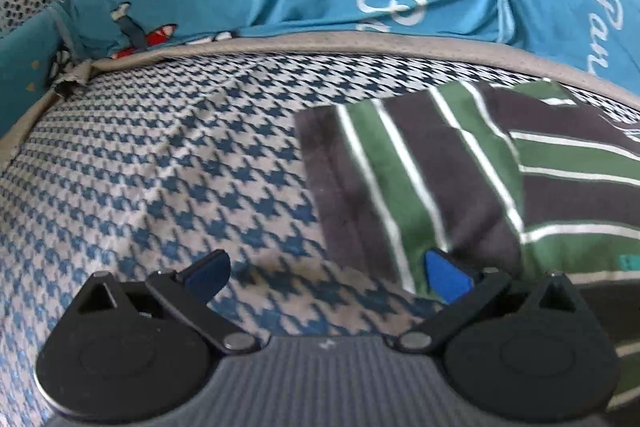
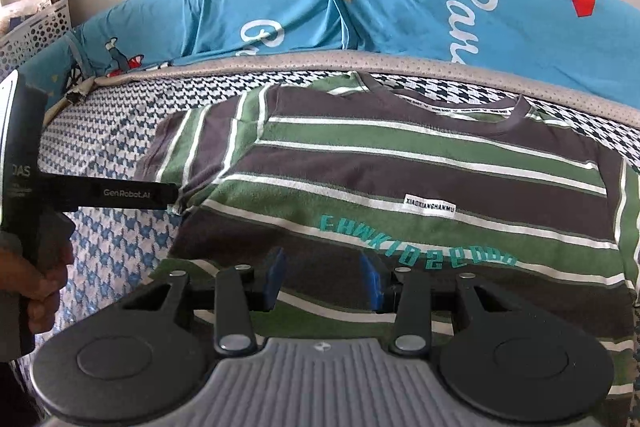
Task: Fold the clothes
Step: 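Move the open right gripper over the folded shirt to smooth it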
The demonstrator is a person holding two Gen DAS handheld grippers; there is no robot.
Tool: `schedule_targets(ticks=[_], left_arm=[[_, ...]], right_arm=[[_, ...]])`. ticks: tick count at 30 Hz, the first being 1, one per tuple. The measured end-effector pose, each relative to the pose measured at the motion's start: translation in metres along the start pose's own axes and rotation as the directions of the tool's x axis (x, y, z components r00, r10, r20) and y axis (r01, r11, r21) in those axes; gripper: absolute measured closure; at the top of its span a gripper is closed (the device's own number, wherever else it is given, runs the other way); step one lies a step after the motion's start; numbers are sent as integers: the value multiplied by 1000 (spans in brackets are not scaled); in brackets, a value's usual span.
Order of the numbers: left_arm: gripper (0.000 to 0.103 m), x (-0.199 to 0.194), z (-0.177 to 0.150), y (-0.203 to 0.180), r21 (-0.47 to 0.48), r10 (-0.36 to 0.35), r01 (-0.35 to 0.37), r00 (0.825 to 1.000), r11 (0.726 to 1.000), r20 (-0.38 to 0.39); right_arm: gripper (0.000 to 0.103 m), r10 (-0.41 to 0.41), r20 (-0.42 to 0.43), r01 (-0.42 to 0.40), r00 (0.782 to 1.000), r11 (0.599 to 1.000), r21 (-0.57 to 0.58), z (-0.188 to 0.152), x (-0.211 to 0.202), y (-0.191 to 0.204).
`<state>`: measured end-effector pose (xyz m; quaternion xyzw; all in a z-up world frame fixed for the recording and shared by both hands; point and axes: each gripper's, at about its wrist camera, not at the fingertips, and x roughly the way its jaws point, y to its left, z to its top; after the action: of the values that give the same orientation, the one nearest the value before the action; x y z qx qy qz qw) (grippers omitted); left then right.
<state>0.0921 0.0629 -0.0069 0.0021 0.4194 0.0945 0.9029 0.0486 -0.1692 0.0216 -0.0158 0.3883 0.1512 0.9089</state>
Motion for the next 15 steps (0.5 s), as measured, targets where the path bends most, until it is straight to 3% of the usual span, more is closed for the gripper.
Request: schedule_targets(ticks=[8,15], left_arm=[[0,1,1,0,21,75,-76,997,997,32],[0,4,7,14,-82,72,-74,997,994,-24]], right_arm=[[64,43,-23,-43,999,999,-28,-5,1,10],[63,72,-89,-76,993,996,-43,-13,8,16]])
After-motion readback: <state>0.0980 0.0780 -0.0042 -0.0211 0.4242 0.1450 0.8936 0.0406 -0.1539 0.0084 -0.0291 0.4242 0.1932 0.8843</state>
